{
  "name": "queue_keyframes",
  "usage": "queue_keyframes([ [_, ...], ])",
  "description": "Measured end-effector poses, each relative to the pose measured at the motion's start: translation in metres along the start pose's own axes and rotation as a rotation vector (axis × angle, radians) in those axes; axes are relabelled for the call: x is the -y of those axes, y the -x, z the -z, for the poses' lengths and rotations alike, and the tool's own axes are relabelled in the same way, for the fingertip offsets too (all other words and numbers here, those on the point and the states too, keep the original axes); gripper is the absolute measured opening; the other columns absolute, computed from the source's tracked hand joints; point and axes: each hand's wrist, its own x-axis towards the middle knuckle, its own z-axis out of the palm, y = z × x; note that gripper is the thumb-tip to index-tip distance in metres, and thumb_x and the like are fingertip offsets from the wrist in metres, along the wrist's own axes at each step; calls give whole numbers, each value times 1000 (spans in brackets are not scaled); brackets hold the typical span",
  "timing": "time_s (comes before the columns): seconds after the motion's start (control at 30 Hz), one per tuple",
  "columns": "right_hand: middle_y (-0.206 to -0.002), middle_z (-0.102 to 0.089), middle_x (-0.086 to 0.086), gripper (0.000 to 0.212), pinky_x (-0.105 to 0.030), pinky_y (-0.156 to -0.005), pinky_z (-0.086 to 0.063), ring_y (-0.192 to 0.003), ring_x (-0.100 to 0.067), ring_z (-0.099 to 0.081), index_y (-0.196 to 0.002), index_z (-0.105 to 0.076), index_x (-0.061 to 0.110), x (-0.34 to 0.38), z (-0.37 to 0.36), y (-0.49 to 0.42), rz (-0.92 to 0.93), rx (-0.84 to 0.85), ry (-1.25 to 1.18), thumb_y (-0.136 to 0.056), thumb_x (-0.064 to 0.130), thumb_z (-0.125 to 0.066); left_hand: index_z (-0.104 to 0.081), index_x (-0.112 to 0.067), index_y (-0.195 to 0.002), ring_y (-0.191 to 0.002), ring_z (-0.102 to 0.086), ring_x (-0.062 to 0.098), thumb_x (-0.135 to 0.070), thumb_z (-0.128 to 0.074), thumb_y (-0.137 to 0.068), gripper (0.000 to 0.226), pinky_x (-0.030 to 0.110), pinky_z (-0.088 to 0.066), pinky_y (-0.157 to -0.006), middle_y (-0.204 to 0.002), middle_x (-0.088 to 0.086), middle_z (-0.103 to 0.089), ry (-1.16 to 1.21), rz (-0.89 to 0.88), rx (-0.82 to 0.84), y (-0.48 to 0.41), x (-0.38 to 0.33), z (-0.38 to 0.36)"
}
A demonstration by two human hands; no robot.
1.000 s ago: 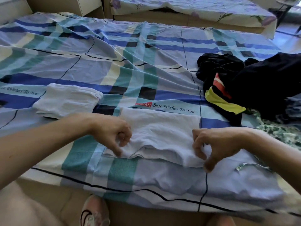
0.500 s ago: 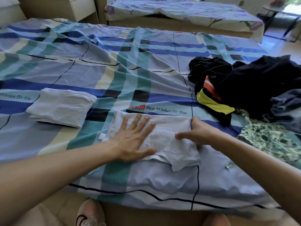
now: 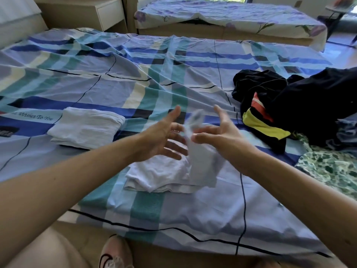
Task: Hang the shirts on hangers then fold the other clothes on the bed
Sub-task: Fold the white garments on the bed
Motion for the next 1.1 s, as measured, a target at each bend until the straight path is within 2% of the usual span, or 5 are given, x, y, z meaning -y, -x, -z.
queue_keyframes([
  [0.33,-108,-60,-2,41,-22,-84,-47,-98,-12,-59,-122,-62,16,-35,-49,-19,369,-17,386,-88,-8,-58,-62,-10,-113,-85,-66,27,3,-59,-91,26,38,-56,-69,-101,14,-69,-259,27,-406,-1,17,45],
  [0.7,-169,3,5,71,-44,-126,2,-155,-15,10,-160,-10,32,-80,-63,-21,215,198,1032,-101,58,-38,-48,-19,-128,-95,-67,21,-25,-74,-88,48,36,-57,-66,-113,5,-64,-390,214,-292,-2,25,68],
  [0.87,-166,22,6,74,-48,-125,8,-152,-14,25,-161,7,31,-84,-66,-16,212,232,1149,-103,59,-29,-12,-21,-157,-136,-42,30,-24,-64,-87,88,48,-46,-105,-151,9,-34,-1358,-148,-446,2,33,61],
  [0.97,-167,22,4,77,-45,-125,9,-152,-15,24,-161,9,29,-82,-67,-17,190,242,1130,-102,61,-29,-22,-23,-158,-153,-9,22,-42,-49,-100,67,43,-14,-125,-165,3,-15,-1399,-574,-125,-5,42,52],
  [1.1,-158,-28,-7,76,-37,-118,-25,-147,-26,-27,-159,-15,21,-70,-65,-18,228,24,956,-99,59,-41,7,-29,-159,-152,21,16,-73,-29,-94,87,46,7,-125,-166,-2,19,-1546,-172,96,-15,62,57],
])
